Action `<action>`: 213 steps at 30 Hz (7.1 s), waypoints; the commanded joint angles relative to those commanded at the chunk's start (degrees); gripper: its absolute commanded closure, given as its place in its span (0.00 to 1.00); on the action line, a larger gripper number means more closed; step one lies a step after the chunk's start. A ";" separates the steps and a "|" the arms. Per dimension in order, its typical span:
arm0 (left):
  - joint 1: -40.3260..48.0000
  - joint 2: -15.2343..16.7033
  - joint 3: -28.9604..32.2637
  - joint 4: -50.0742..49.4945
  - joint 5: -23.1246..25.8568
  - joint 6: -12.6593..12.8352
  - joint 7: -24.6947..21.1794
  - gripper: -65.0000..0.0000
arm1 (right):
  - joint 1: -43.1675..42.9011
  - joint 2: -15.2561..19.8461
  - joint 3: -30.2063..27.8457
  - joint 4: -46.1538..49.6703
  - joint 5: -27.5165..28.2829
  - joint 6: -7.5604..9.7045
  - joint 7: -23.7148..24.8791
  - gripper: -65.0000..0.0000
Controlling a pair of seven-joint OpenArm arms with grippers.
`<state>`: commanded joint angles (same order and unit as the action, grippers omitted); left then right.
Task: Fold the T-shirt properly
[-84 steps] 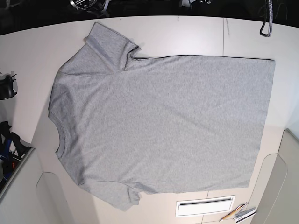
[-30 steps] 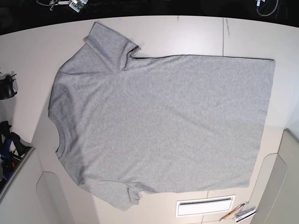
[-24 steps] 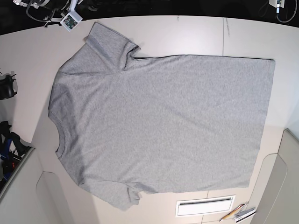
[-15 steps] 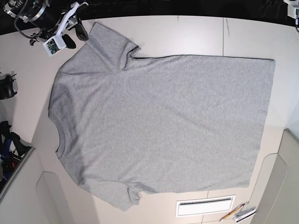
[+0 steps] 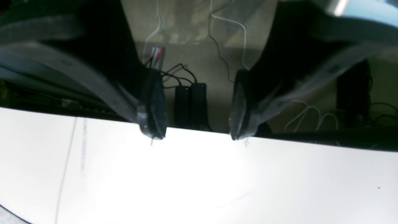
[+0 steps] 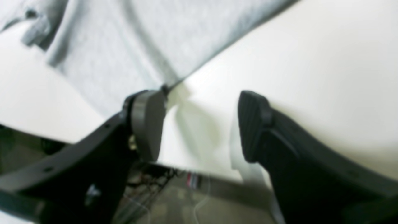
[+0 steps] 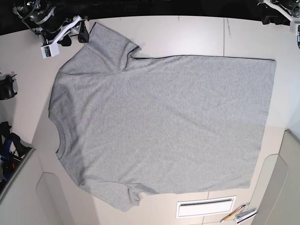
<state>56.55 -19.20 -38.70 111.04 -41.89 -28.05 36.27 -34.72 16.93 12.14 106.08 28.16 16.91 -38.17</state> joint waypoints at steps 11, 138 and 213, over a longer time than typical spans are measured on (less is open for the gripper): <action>-0.85 -0.07 0.00 -0.02 2.34 2.10 -1.95 0.32 | 1.03 -2.99 -6.60 -1.20 3.15 2.89 -1.33 0.42; -39.89 -14.67 8.48 -23.04 -1.40 -11.95 0.76 1.00 | 21.68 -7.76 9.22 -1.36 14.05 16.39 -9.84 1.00; -61.16 -13.07 7.50 -52.87 3.41 -1.42 3.19 0.27 | 24.26 -8.59 12.46 -18.95 17.27 15.91 -8.31 0.30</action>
<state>-4.60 -32.27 -31.20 58.17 -38.48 -29.47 39.46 -10.46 8.34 24.60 87.13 45.43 32.82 -46.48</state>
